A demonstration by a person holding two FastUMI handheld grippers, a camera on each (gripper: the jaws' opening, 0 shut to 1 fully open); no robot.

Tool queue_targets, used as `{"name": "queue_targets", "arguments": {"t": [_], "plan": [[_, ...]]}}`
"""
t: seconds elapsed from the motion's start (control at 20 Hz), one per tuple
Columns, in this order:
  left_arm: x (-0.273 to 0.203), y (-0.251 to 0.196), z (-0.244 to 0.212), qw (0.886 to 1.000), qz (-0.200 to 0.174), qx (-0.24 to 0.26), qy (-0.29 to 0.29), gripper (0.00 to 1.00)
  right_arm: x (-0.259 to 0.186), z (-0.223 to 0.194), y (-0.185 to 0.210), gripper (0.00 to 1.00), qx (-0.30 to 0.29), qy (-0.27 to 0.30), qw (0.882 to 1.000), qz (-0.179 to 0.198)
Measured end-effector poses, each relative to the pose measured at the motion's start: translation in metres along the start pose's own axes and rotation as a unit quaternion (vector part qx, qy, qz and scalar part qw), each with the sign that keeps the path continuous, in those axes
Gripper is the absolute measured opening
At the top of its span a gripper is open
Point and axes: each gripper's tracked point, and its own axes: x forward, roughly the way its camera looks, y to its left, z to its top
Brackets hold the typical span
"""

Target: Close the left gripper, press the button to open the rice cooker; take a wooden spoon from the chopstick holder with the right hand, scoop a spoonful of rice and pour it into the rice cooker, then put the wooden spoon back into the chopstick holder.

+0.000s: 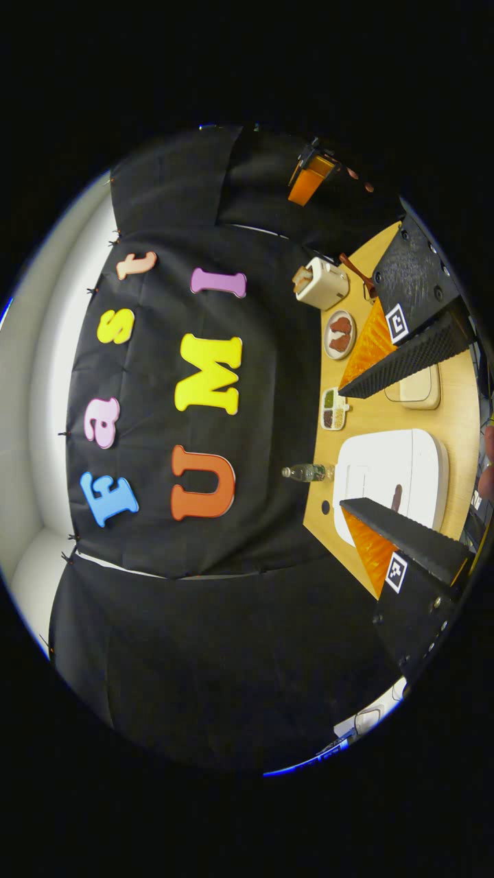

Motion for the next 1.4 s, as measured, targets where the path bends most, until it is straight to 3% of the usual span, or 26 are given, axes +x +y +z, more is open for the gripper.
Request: {"name": "queue_targets", "arguments": {"t": [0.15,0.25,0.3,0.35,0.45,0.55,0.85,1.0,1.05,1.15,1.2,1.4], "plan": [[-0.031,-0.022,0.012,0.998,-0.033,0.006,-0.048,0.95,-0.044,0.010,0.010,1.00,-0.018,-0.013,1.000,-0.013],[-0.047,-0.041,0.016,0.997,-0.052,0.005,-0.062,0.95,-0.071,0.016,0.019,0.96,-0.024,-0.017,0.999,-0.015],[-0.056,-0.048,0.021,0.996,-0.057,0.005,-0.073,0.95,-0.083,0.019,0.021,1.00,-0.026,-0.023,0.999,-0.017],[-0.063,-0.053,0.026,0.995,-0.061,0.006,-0.082,0.95,-0.094,0.023,0.022,0.96,-0.027,-0.027,0.999,-0.019],[-0.074,-0.062,0.025,0.994,-0.064,0.008,-0.083,0.94,-0.120,0.015,0.032,1.00,-0.025,-0.027,0.999,-0.018],[-0.082,-0.069,0.026,0.994,-0.063,-0.001,-0.085,0.95,-0.132,0.018,0.032,0.96,-0.028,-0.032,0.999,-0.020],[-0.095,-0.085,0.030,0.994,-0.051,-0.010,-0.095,0.95,-0.140,0.018,0.026,1.00,-0.035,-0.029,0.999,-0.017],[-0.095,-0.089,0.033,0.994,-0.047,0.001,-0.103,0.95,-0.140,0.012,0.024,0.96,-0.025,-0.021,0.999,-0.014],[-0.095,-0.091,0.033,0.994,-0.048,0.002,-0.103,0.95,-0.139,0.010,0.025,1.00,-0.024,-0.018,0.999,-0.012],[-0.095,-0.094,0.035,0.993,-0.048,0.004,-0.104,0.95,-0.137,0.009,0.025,0.96,-0.025,-0.014,1.000,-0.008],[-0.094,-0.095,0.034,0.993,-0.048,0.006,-0.105,0.95,-0.136,0.009,0.026,1.00,-0.022,-0.013,1.000,-0.006],[-0.093,-0.100,0.034,0.993,-0.044,0.022,-0.112,0.95,-0.135,0.012,0.025,1.00,-0.020,-0.013,1.000,0.000]]}}
